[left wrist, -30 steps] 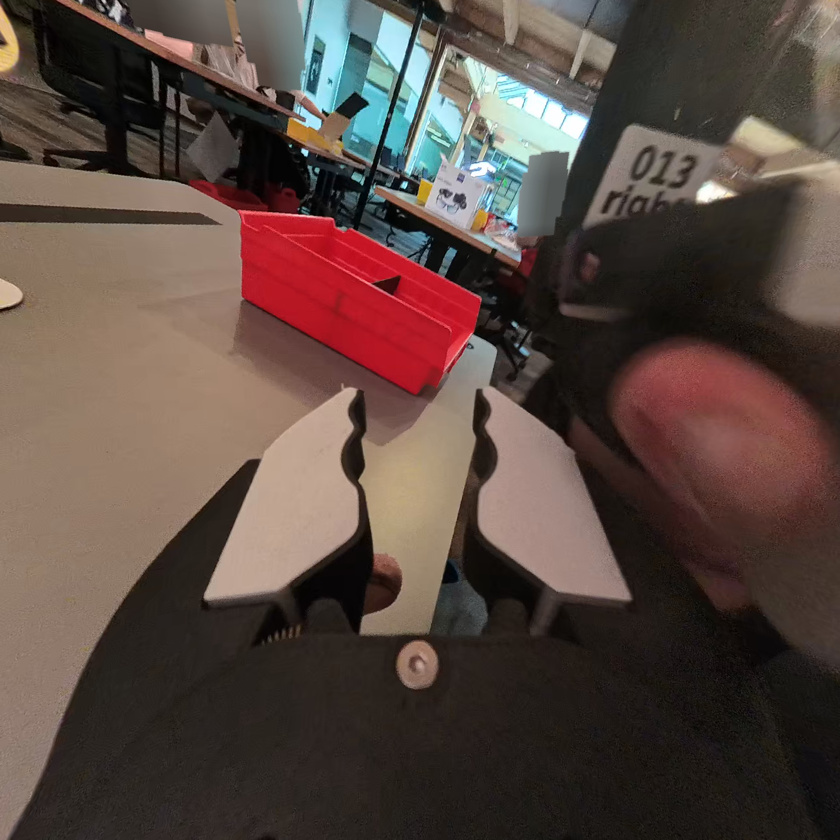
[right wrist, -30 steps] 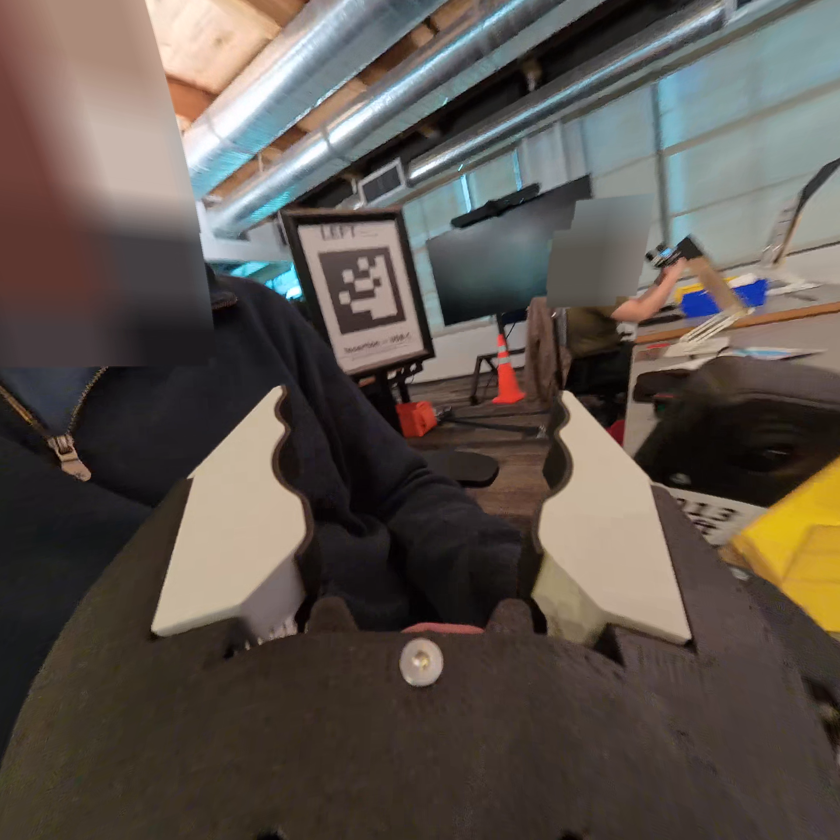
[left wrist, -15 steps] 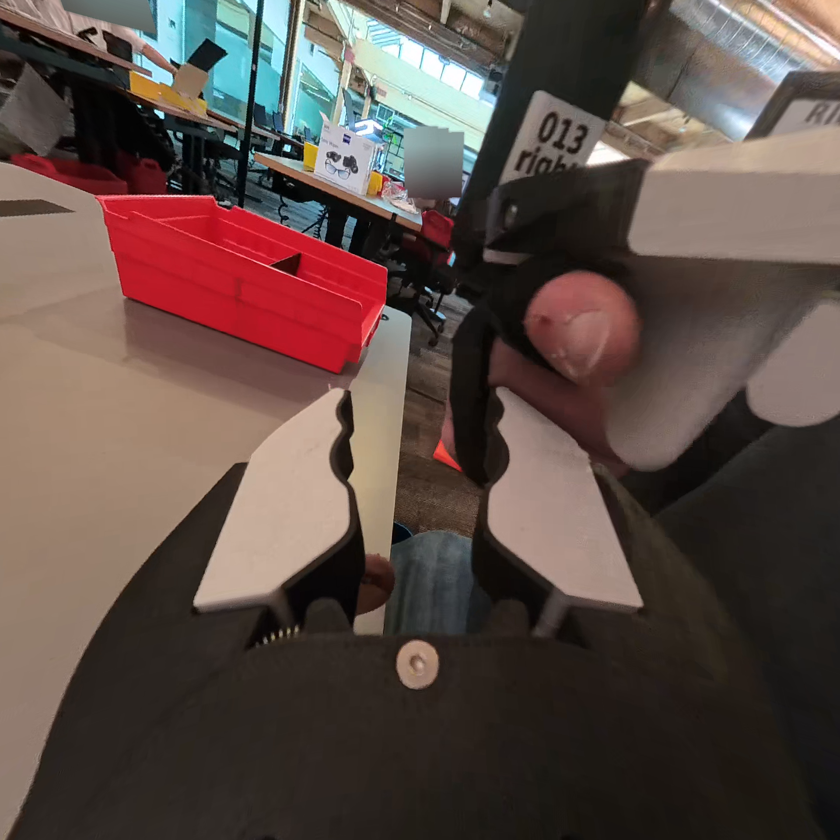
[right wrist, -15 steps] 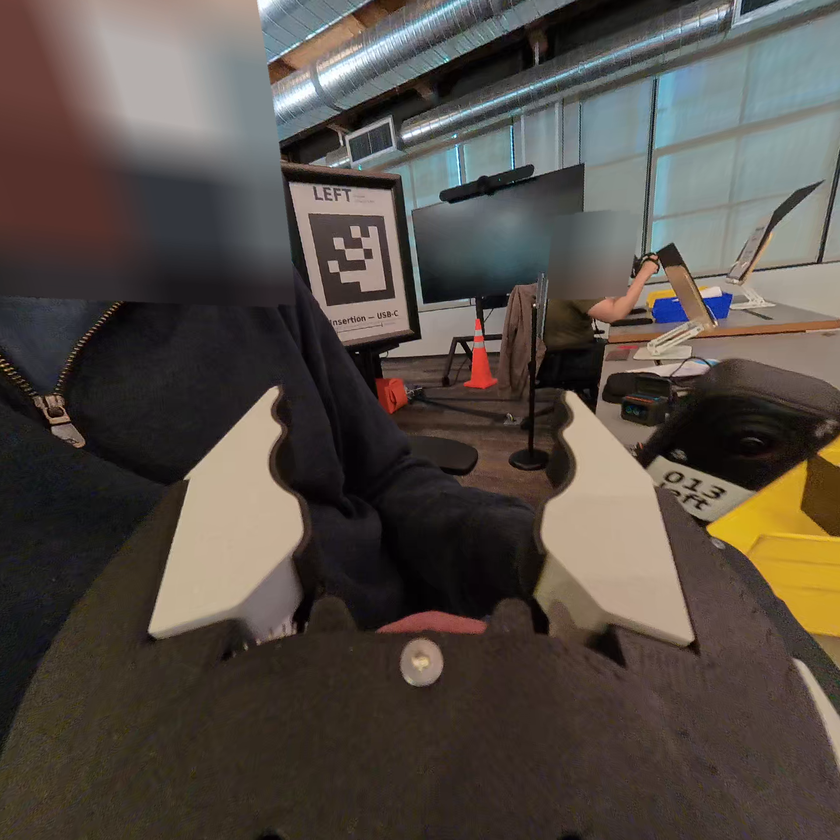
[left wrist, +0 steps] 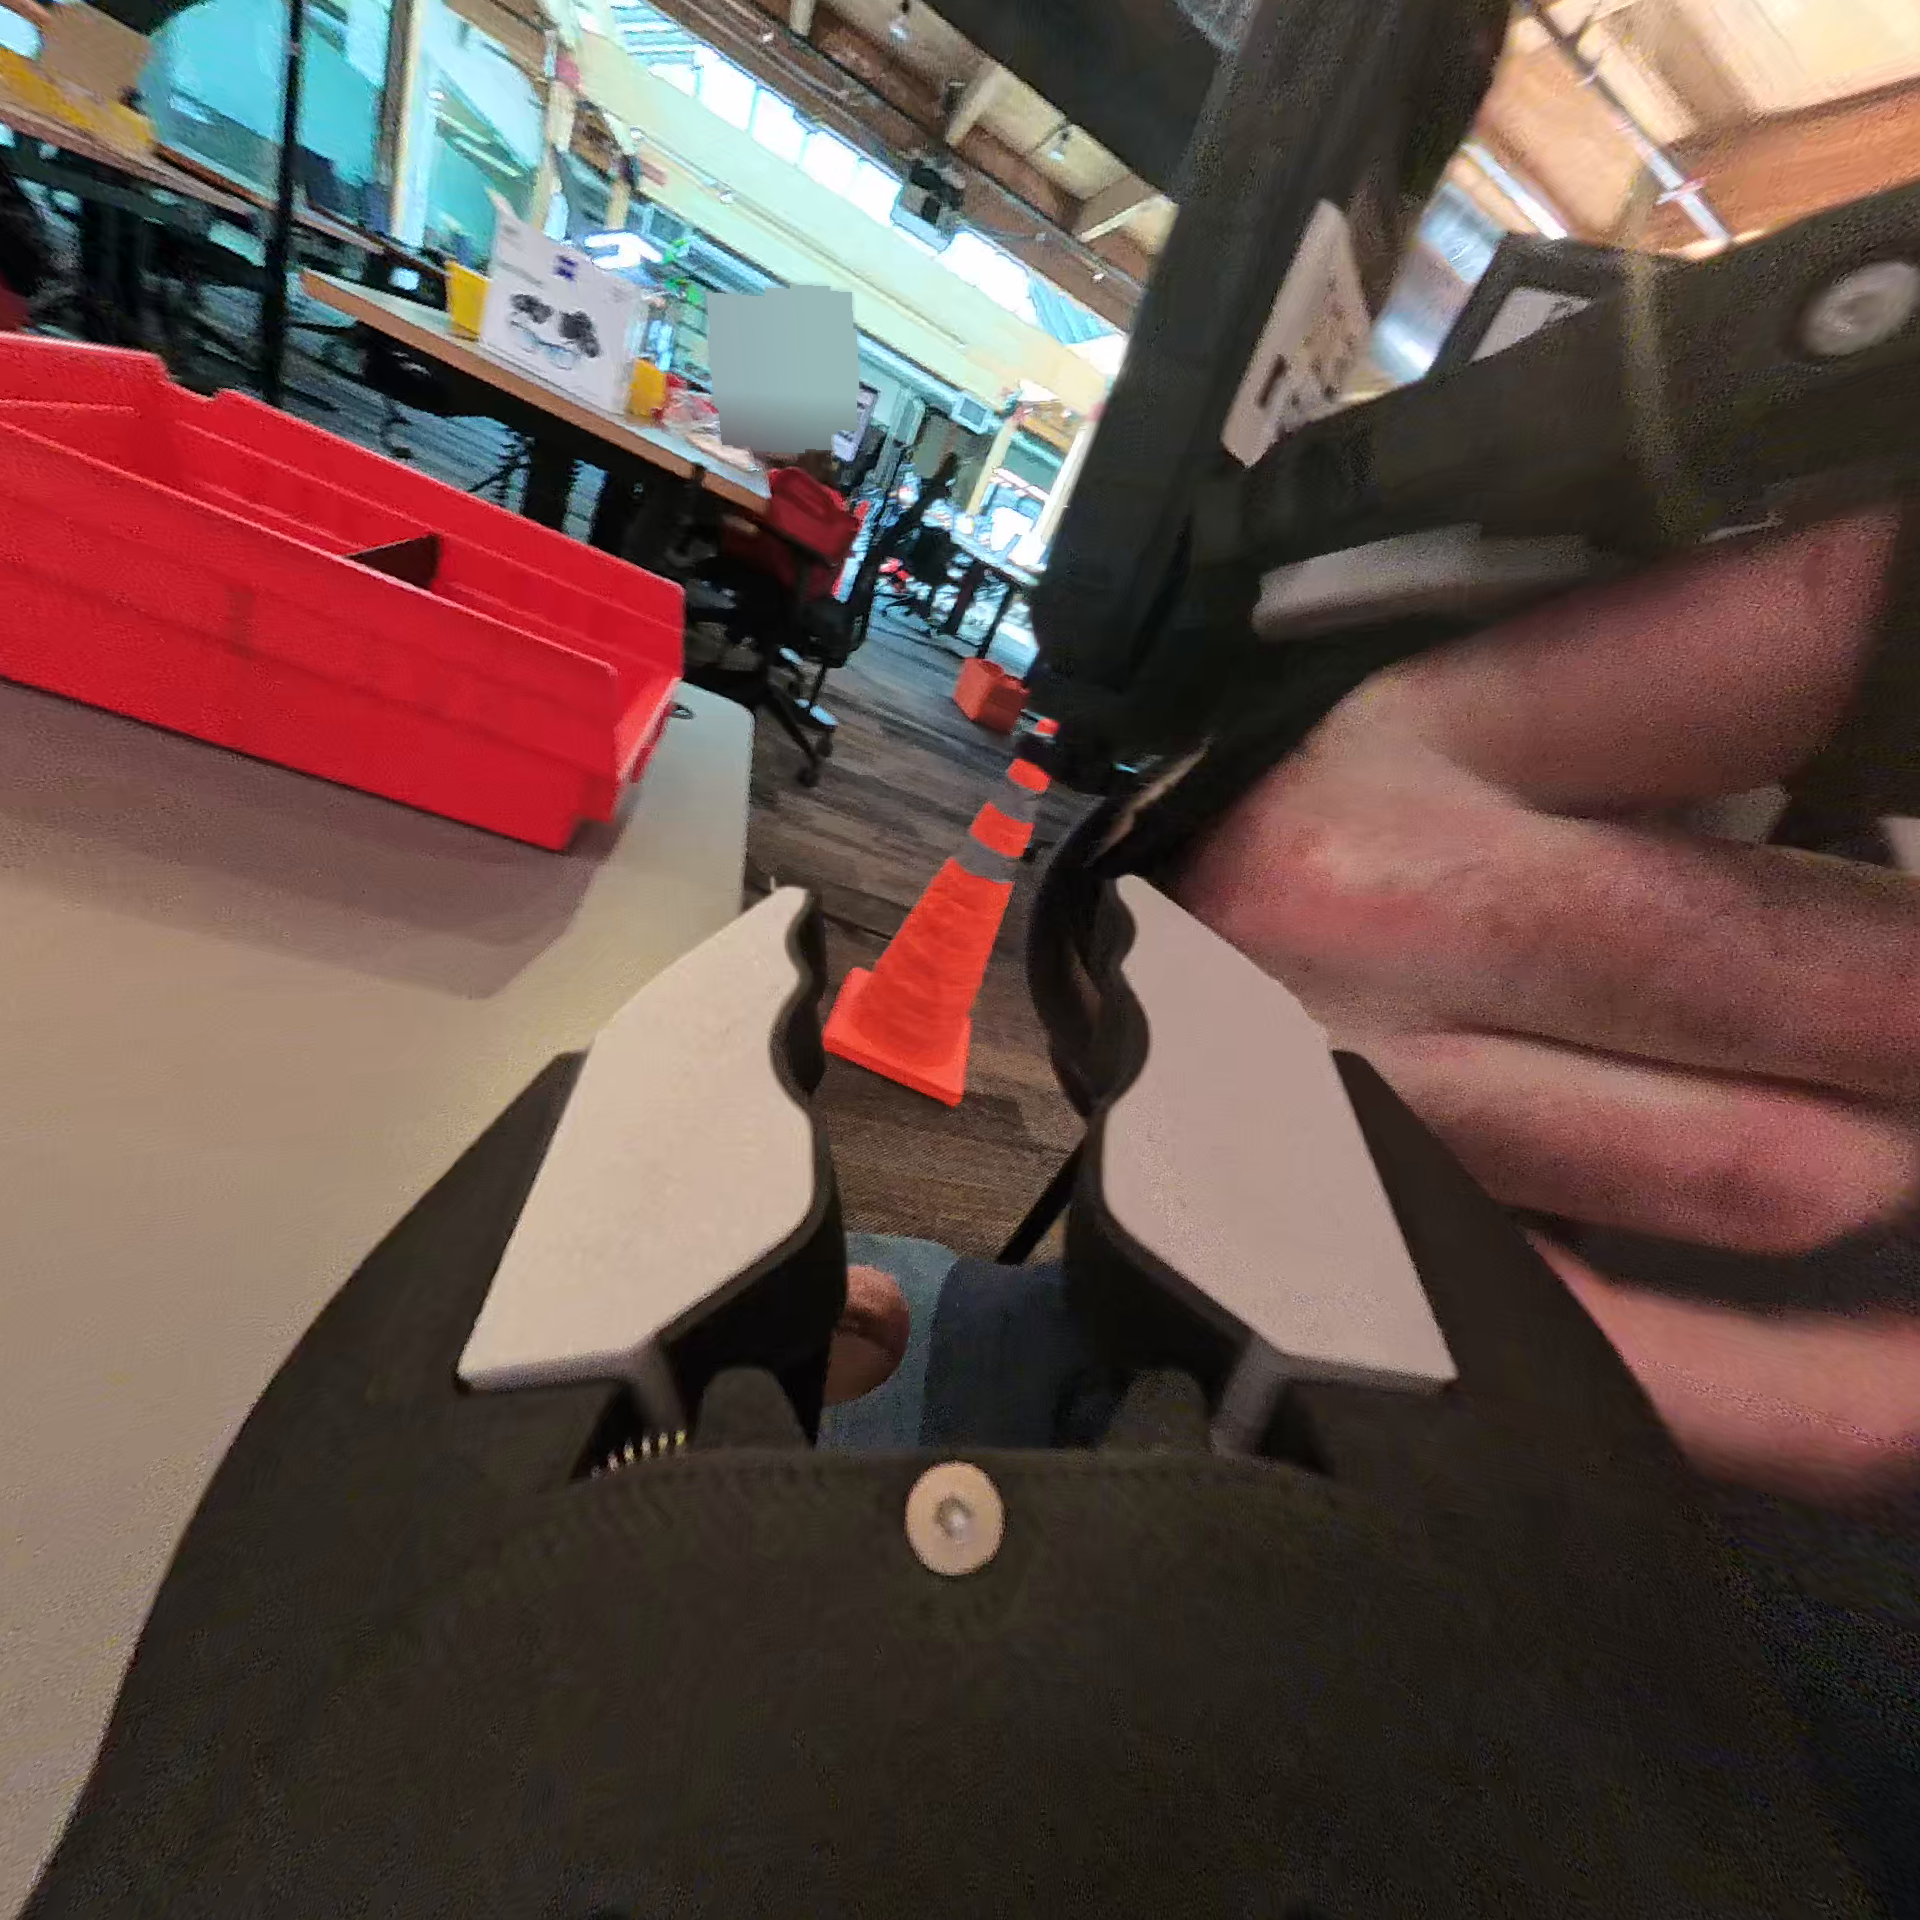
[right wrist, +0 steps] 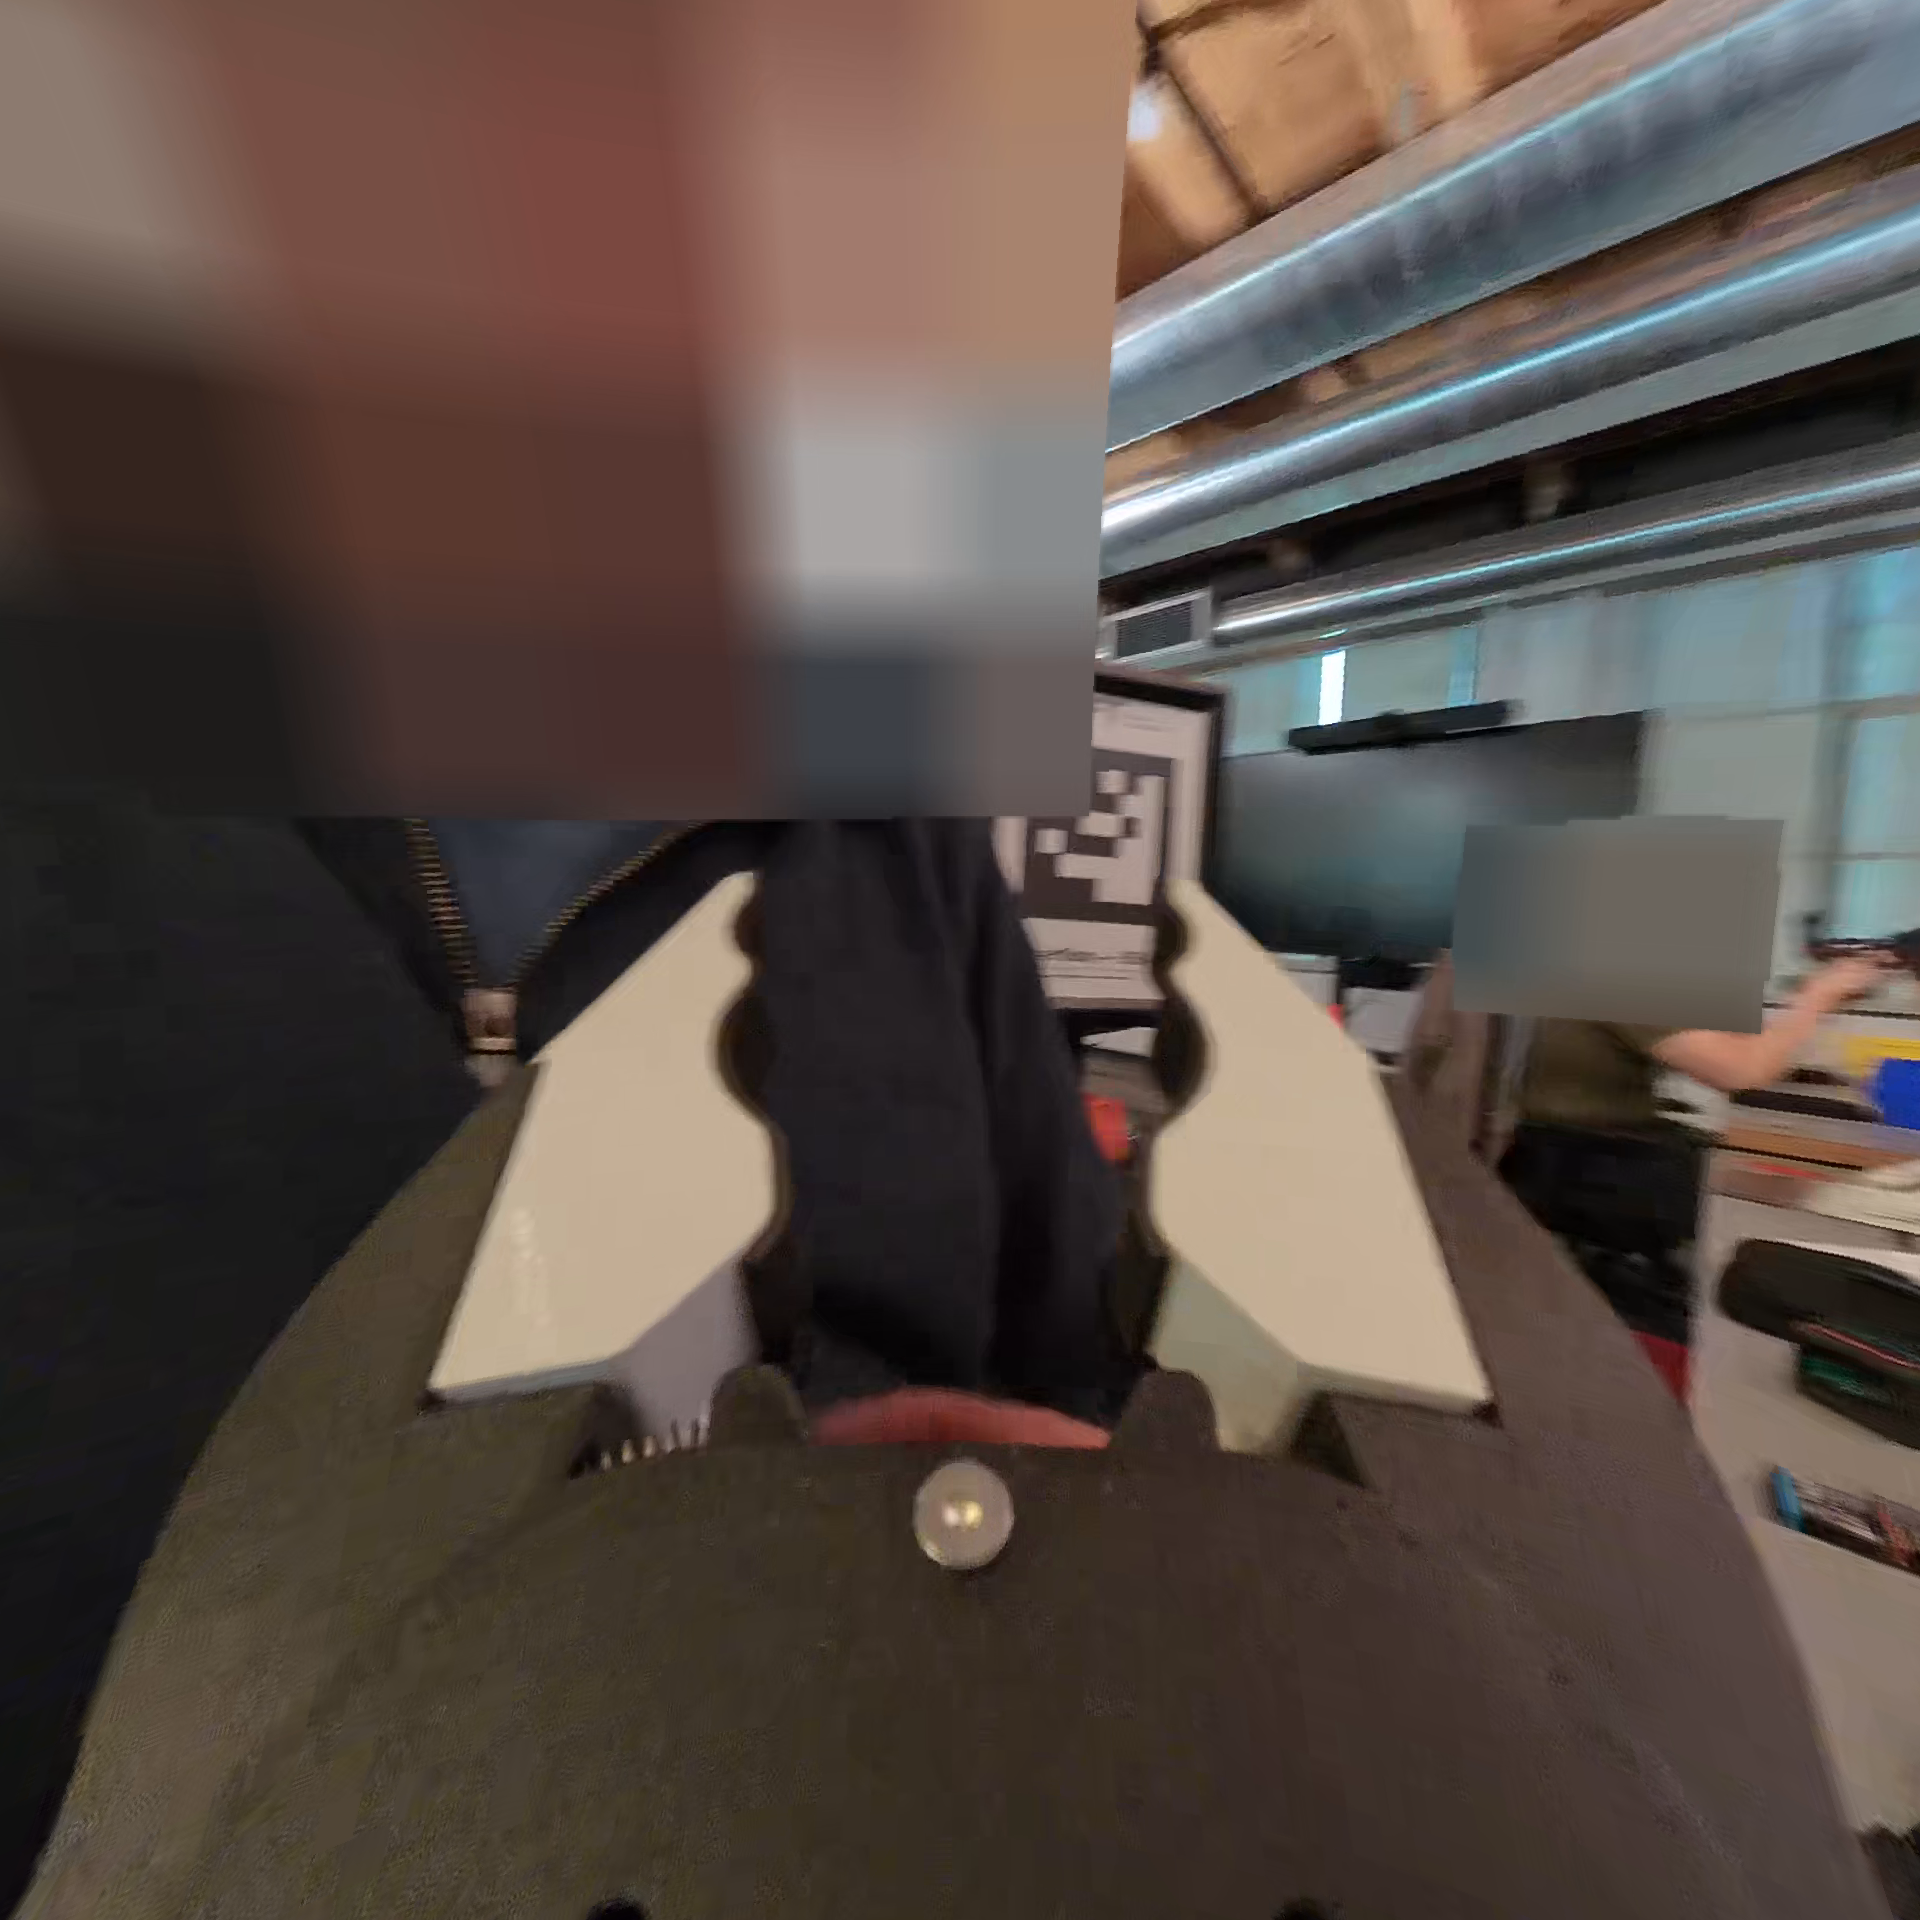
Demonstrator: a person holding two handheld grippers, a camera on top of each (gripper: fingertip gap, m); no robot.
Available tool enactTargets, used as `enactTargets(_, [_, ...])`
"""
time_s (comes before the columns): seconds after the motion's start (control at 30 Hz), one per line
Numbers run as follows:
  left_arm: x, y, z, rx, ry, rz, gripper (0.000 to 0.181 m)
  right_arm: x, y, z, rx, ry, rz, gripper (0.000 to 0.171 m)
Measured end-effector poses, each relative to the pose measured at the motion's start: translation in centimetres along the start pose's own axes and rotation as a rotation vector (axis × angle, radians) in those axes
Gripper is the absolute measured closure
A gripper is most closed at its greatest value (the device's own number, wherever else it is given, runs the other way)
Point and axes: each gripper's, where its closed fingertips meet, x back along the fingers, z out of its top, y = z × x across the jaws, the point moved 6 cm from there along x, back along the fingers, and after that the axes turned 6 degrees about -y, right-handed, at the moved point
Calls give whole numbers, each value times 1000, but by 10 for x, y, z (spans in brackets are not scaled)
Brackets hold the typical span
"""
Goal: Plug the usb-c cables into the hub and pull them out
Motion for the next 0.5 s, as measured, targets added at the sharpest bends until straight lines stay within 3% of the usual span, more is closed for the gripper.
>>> enactTargets(0.1, [7, 1, 11, -10, 69, 37, 123, 6, -7, 20, 35, 33, 8, 138])
enactTargets(0.23, [32, 0, 28, -123, 78, 278, 117, 36, -9, 44, 149, 63, -129, 145])
enactTargets(0.4, [101, 5, 52, -178, 122, 737, 114, 99, 17, 50, 259, 7, -636, 161])
enactTargets(0.5, [159, -1, 55, -231, -44, 1145, 106, 134, 37, 33, 219, -30, -918, 162])
